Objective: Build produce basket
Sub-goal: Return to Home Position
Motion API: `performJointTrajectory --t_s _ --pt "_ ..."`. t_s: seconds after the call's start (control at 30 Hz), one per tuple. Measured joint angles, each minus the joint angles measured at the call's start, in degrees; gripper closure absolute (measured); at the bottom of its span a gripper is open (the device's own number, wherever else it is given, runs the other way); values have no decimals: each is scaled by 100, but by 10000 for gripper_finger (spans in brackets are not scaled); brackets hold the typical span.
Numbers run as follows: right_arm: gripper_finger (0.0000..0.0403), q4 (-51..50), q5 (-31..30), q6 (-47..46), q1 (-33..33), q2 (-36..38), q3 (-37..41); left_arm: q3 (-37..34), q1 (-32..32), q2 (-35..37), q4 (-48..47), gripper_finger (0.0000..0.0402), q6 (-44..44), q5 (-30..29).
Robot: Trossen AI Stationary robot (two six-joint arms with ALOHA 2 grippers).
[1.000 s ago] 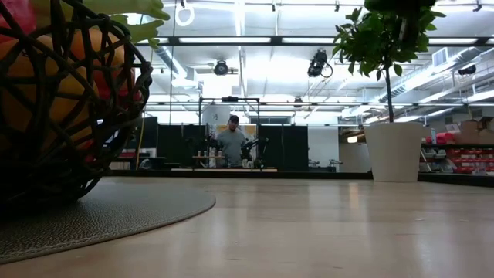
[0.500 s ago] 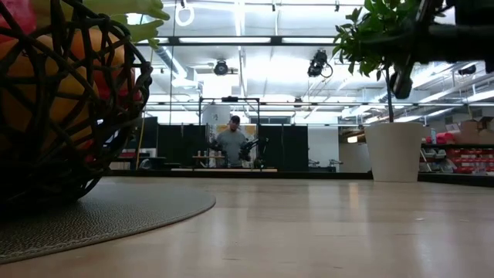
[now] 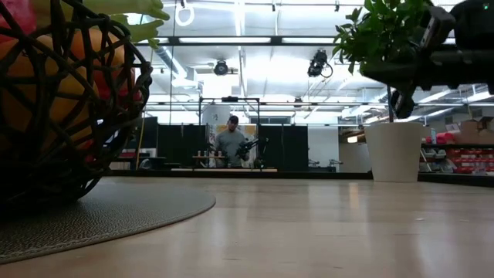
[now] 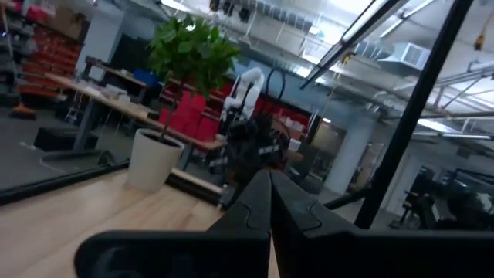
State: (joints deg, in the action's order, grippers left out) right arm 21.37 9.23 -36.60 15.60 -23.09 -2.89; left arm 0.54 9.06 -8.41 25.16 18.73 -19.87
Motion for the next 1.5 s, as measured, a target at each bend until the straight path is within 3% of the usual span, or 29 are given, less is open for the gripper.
performJointTrajectory --t_s 0.33,0.7,0.93,1.27,1.5 --pt "395 -73 23 339 235 -24 251 -4 0 -10 -191 401 -600 140" --pt "395 433 46 760 473 -20 251 -7 -210 -10 -639 401 -645 920" --pt "394 -17 109 1656 500 -26 251 -9 -463 -21 -1853 375 -804 351" --pt "391 774 -106 2586 398 -20 -171 -9 -472 -21 -1875 371 -1190 349" --pt "386 315 -65 2627 397 -55 -167 -11 -472 -21 -1875 375 -1190 349"
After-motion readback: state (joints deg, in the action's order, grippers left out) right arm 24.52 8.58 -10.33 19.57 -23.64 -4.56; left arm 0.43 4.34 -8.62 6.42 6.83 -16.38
